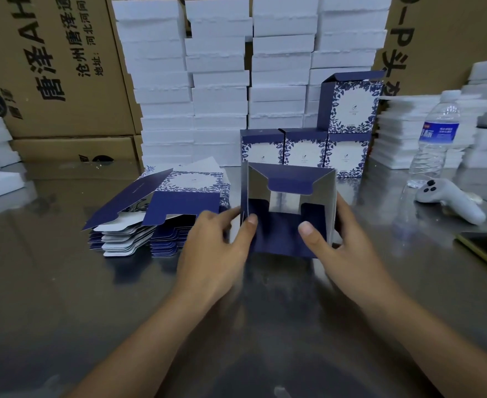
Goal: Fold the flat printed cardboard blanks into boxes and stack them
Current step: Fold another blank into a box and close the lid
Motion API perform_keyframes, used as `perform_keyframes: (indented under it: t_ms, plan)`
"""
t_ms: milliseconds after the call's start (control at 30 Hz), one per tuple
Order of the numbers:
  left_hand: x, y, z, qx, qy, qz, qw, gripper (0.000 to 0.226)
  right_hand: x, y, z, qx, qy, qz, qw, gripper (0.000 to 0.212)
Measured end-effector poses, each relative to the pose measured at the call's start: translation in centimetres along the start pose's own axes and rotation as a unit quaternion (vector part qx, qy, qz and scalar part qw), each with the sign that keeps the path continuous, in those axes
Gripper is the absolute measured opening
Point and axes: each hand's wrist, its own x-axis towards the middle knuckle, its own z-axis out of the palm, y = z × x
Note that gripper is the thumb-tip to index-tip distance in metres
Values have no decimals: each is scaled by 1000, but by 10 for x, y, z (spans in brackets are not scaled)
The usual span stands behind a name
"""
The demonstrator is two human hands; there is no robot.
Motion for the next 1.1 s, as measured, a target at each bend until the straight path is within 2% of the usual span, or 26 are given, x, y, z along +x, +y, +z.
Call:
perform_keyframes:
  t_ms: [67,200,267,367,500,533,600,767,900,1000,1100]
  plan:
    - [-2,4,-1,-52,17,31,998,38,1,-1,0,13,-11,-5,1000,89]
    - [-8,13,-3,-169,-13,77,983,69,1,-1,-1,39,-43,-14,998,107]
    - [-10,16,-6,-187,-7,89,978,72,1,-1,-1,64,-54,-22,996,111]
    - [-7,15,-7,-216,1,61,974,70,1,-5,-1,94,-48,-18,994,94]
    - [-4,11,-4,-202,22,45,978,47,5,-4,-1,117,43,-13,992,35]
    - [-4,12,-4,-204,30,47,977,40,5,-3,-1,118,63,-22,991,30]
    - [-6,14,-6,-218,37,50,974,33,3,-2,-1,105,74,-29,991,35]
    - [-7,21,-10,-265,29,40,963,33,3,0,1,31,90,-39,995,26]
    - [-9,22,-8,-259,17,48,964,36,2,2,-2,-115,86,-55,988,39]
    - [-12,22,-4,-255,14,49,966,29,1,-1,-7,-223,97,-83,966,40]
    - [-13,21,-3,-242,24,53,969,24,1,-8,-11,-332,113,-106,930,32]
